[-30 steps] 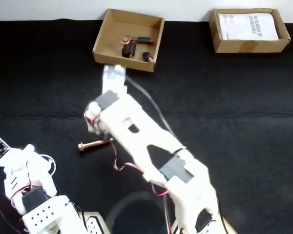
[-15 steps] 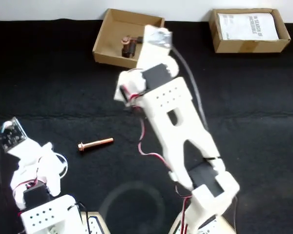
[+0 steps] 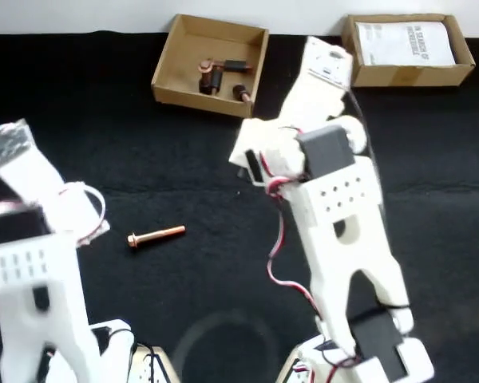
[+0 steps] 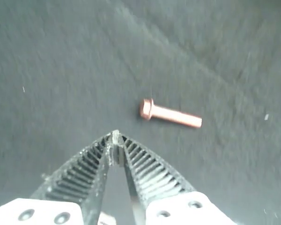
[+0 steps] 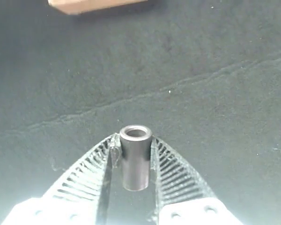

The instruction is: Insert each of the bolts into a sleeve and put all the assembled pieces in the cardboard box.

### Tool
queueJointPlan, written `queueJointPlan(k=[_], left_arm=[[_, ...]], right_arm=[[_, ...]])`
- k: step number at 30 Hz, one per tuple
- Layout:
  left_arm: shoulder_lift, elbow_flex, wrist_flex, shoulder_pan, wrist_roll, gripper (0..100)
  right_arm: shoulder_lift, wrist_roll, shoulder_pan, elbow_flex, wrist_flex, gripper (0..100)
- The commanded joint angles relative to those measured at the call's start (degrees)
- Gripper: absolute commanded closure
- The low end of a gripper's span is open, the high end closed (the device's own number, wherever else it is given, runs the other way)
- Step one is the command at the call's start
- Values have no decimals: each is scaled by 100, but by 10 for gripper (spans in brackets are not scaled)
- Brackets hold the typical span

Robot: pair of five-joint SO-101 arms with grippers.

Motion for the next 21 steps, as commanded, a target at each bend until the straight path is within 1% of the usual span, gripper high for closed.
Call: queueJointPlan(k=[1,7,10,15,19,21], left_arm=[[1358,-752,484,321,281,987],[3002,-910,527,611,360,991],[3609,-910,510,699,642,991],[4409,-919,-105,813,686,991],[4927,-1015,-475,954,703,991],[5209,-1218,-563,1007,703,991]], right_arm=[[-716,44,224,418,-312,992],[-1560,62,286,1490,-822,992],[-1956,79,286,2009,-1165,992],[-2527,88,312,2765,-1569,992],[-2914,88,620,3231,-1868,992],[-3055,255,725,3389,-1895,992]])
